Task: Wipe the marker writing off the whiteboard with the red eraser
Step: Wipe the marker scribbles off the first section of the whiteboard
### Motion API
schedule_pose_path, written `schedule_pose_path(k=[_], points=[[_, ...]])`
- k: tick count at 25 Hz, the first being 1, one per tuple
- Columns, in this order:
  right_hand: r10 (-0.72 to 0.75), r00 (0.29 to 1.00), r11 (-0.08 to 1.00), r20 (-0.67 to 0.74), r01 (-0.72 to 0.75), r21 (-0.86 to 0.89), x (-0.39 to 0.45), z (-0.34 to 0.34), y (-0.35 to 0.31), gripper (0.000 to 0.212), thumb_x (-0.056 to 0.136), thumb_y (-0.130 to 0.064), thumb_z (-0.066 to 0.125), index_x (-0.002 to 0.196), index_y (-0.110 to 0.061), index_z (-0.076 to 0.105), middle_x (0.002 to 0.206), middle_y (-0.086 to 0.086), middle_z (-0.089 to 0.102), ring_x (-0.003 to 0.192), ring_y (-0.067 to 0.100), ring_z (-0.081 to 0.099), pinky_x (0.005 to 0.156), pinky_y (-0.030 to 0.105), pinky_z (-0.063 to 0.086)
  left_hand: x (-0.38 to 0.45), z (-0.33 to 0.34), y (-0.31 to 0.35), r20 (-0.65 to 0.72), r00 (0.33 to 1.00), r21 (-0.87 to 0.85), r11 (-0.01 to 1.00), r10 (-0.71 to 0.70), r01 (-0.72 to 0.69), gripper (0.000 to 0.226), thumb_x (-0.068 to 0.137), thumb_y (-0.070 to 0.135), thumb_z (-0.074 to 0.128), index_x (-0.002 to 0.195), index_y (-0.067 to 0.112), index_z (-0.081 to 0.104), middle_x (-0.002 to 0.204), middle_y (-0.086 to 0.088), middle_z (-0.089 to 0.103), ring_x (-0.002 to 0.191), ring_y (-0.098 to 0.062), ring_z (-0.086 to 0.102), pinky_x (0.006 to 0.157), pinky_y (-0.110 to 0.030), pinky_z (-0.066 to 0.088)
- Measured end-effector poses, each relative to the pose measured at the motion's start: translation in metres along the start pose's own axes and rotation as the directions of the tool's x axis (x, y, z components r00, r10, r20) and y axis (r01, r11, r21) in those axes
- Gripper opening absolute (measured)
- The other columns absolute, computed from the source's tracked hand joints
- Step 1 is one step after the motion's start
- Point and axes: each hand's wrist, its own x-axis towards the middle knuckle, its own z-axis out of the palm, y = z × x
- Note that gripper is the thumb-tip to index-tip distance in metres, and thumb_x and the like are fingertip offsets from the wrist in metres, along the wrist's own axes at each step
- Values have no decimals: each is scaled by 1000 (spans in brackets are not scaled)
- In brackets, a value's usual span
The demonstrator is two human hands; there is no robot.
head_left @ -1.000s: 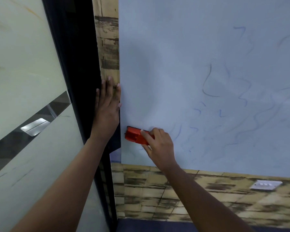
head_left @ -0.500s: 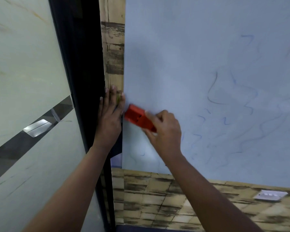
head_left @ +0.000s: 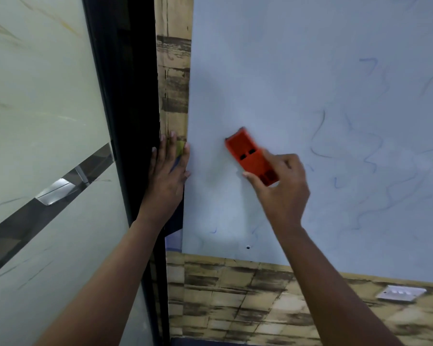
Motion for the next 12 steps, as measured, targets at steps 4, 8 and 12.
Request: schedule_pose_path(k=[4,8,12], points=[[228,973,973,-36,-226,52,-29,-16,36,60,76,-53,87,128,-29,69,104,-9,59,89,12,66,71,29,55,0,-2,0,-2,1000,-76,997,-22,21,66,109,29,56,166,6,30,175,-20,10,164,-30,-5,133,-53,3],[338,935,940,110,-340,-1,-90,-6,58,54,76,-54,86,121,-31,66,108,-14,61,89,10,69,72,43,61,-6,2,2,18,998,-67,996,-58,59,70,108,31,57,167,9,27,176,-21,9,164,-32,-5,133,-52,3],[285,954,958,93,-287,15,-86,18,31,55,73,-43,90,122,-26,70,109,-9,60,98,13,63,75,30,54,-13,5,4,43,996,-1,997,-81,81,71,110,31,51,169,13,16,176,-20,3,163,-28,-11,133,-47,-4]])
